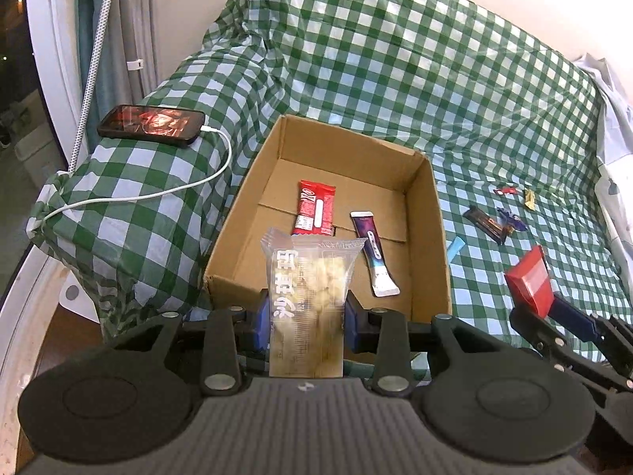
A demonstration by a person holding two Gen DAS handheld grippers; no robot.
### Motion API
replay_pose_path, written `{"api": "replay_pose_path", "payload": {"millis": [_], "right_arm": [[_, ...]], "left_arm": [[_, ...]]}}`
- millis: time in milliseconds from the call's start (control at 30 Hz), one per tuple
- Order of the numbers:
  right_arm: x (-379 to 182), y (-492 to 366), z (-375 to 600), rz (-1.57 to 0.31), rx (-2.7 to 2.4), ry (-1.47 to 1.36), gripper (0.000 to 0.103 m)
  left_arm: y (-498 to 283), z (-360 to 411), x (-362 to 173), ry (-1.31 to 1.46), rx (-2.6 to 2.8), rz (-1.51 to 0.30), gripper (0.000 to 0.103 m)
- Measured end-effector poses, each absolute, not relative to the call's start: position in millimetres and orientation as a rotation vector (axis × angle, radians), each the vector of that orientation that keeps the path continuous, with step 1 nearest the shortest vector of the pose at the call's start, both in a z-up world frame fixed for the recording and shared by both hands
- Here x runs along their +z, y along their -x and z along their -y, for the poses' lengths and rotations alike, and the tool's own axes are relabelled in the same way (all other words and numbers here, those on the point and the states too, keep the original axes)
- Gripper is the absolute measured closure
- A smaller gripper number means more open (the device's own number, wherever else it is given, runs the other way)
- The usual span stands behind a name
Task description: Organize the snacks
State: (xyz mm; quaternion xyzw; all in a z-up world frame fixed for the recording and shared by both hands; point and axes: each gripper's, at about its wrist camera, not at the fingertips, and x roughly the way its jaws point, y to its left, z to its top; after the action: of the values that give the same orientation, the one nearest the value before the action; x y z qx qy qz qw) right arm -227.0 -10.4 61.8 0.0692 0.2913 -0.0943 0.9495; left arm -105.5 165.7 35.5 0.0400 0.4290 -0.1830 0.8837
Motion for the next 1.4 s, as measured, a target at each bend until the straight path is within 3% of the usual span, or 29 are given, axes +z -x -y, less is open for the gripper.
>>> {"api": "replay_pose_path", "payload": {"millis": [700,1400], "right_arm": [[51,180,20,-0.648,-0.155,-0.127,0.055],[3,73,42,-0.73,-0.126,-0.146,0.054]], "left_arm": [[57,-149,25,-0.116,-0.368,-0.924,0.063],[-59,-96,-19,-0.156,-0.356,-0.988,0.063]]}}
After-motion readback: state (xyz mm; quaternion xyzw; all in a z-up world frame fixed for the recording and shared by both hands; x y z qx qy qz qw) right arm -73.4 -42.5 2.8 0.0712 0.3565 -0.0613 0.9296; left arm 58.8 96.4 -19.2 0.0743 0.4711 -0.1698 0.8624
